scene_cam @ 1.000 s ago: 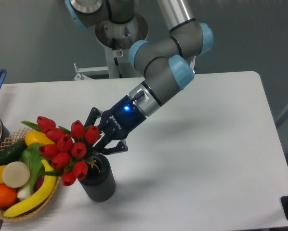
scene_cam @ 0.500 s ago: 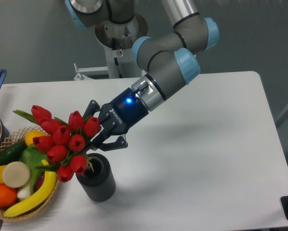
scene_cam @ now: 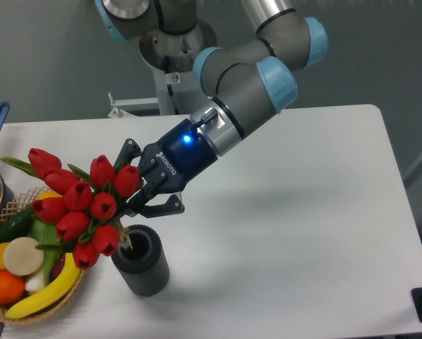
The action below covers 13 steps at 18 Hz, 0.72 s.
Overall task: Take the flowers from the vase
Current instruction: 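Lift the gripped tulips up out of the vase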
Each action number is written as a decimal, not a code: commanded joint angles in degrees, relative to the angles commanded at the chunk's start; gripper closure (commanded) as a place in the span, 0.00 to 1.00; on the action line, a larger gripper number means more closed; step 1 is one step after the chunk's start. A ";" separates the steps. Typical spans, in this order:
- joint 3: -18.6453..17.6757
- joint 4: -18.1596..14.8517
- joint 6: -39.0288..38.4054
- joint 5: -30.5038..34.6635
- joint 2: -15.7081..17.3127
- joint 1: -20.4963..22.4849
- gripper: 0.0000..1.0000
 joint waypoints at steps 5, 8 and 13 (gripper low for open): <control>1.58 0.00 -2.37 0.00 0.18 0.35 0.70; 2.90 0.00 -3.17 0.00 0.26 0.53 0.71; 2.90 -0.09 -4.57 0.09 0.97 4.38 0.71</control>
